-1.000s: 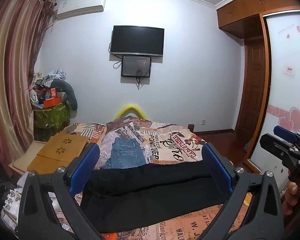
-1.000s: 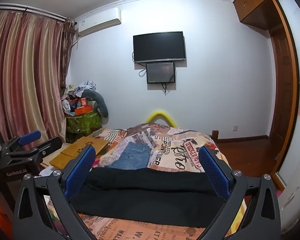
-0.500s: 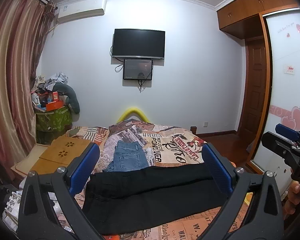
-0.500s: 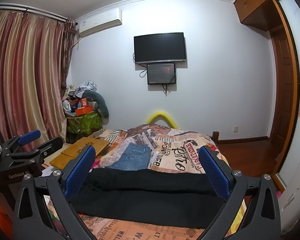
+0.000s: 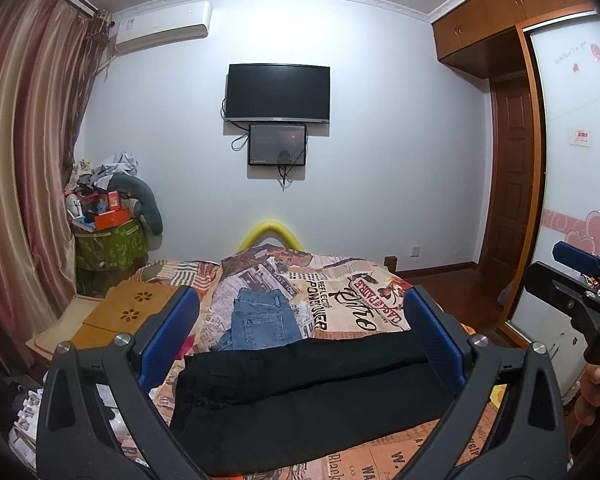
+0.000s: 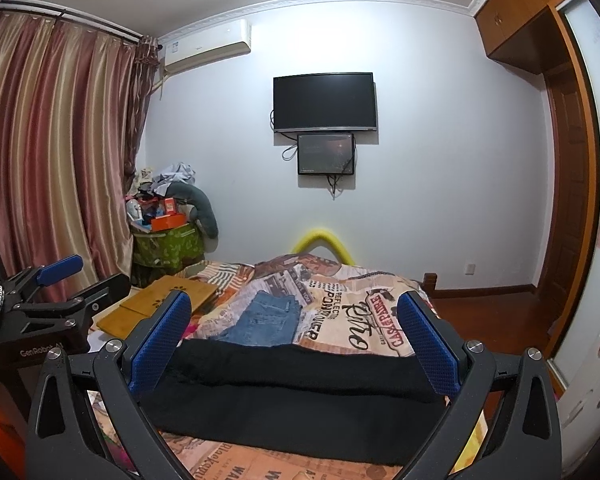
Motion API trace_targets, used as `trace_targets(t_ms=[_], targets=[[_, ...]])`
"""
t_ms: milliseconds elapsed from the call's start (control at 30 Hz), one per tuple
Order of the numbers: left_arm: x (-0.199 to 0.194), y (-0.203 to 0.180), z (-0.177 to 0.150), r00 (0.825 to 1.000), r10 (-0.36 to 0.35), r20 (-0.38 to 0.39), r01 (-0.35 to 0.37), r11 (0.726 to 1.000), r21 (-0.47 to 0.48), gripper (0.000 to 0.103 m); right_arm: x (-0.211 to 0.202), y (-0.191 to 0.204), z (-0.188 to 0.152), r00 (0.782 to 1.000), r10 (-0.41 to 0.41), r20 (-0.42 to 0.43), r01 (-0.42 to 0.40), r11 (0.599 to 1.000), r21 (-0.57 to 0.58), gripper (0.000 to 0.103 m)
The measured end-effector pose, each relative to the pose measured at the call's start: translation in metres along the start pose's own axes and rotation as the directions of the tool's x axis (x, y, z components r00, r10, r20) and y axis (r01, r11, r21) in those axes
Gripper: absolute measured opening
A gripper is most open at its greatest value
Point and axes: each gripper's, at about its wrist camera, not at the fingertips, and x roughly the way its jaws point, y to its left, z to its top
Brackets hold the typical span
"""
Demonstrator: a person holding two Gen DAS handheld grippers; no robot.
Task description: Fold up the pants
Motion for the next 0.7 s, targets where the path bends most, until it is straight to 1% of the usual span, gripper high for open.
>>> trace_targets(t_ms=[700], targets=[[-0.0008, -0.0035, 0.003, 1.0, -0.002, 0.003, 0.002, 1.0, 0.005, 0.103, 0.0001, -0.0026, 0.0013, 1.0, 0.019, 0.008, -0.019, 1.0, 0.007, 0.102]])
